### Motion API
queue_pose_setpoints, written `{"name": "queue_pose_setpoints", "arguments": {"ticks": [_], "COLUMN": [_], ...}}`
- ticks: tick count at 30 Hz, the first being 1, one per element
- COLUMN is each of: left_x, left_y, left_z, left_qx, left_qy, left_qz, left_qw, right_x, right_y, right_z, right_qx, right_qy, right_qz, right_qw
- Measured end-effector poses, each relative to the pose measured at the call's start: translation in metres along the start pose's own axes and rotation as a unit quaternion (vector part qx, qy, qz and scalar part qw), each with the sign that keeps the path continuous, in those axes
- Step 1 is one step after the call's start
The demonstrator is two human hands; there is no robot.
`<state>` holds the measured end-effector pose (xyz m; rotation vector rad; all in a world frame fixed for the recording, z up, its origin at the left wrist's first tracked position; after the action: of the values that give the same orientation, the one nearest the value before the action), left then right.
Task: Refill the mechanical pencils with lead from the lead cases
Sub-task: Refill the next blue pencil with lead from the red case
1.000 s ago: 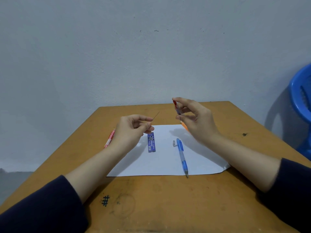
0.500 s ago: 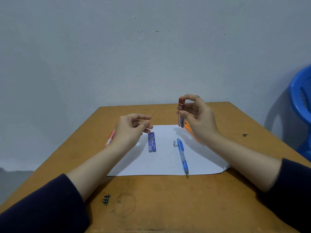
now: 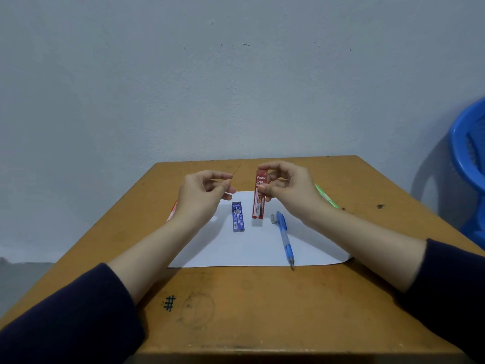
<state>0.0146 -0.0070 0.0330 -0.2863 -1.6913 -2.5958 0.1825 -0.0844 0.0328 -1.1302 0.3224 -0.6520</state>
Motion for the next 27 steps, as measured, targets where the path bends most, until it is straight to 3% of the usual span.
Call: {"name": "queue_pose_setpoints", "arguments": {"ticks": [5, 10, 14, 22, 27], "left_x": [0.001, 0.001, 0.001, 0.000, -0.001], "left_y": [-0.001, -0.001, -0.001, -0.002, -0.002], "left_z": [0.001, 0.000, 0.000, 0.000, -0.001], "left_qx": [0.001, 0.001, -0.002, -0.004, -0.010], "left_qy": [0.013, 0.013, 0.012, 0.009, 0.007], "left_qz": [-0.006, -0.005, -0.005, -0.001, 0.003], "left_qw": [1.000, 1.000, 1.000, 1.000, 1.000], "right_x": [-0.015, -0.020, -0.022, -0.025, -0.027], "right_y": [0.004, 0.008, 0.012, 0.015, 0.009], "right_z": [-0.003, 0.005, 0.012, 0.012, 0.006], "right_qx": [-0.063, -0.029, 0.001, -0.025, -0.009], "right_qy": [-0.070, -0.084, -0.104, -0.156, -0.192], "right_qz": [-0.068, -0.144, -0.264, -0.416, -0.445], "right_qw": [0.993, 0.986, 0.959, 0.895, 0.875]}}
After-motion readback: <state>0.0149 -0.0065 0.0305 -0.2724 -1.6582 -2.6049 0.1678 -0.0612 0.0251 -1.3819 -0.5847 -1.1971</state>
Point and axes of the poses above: each hand's wrist, its own z-axis towards the middle knuckle, its own x-axis out of the back of the hand, y = z × x, the point moved 3 cm from there along z, towards the middle knuckle, and after that the axes turned 14 degrees about y, right-handed, at the moved point
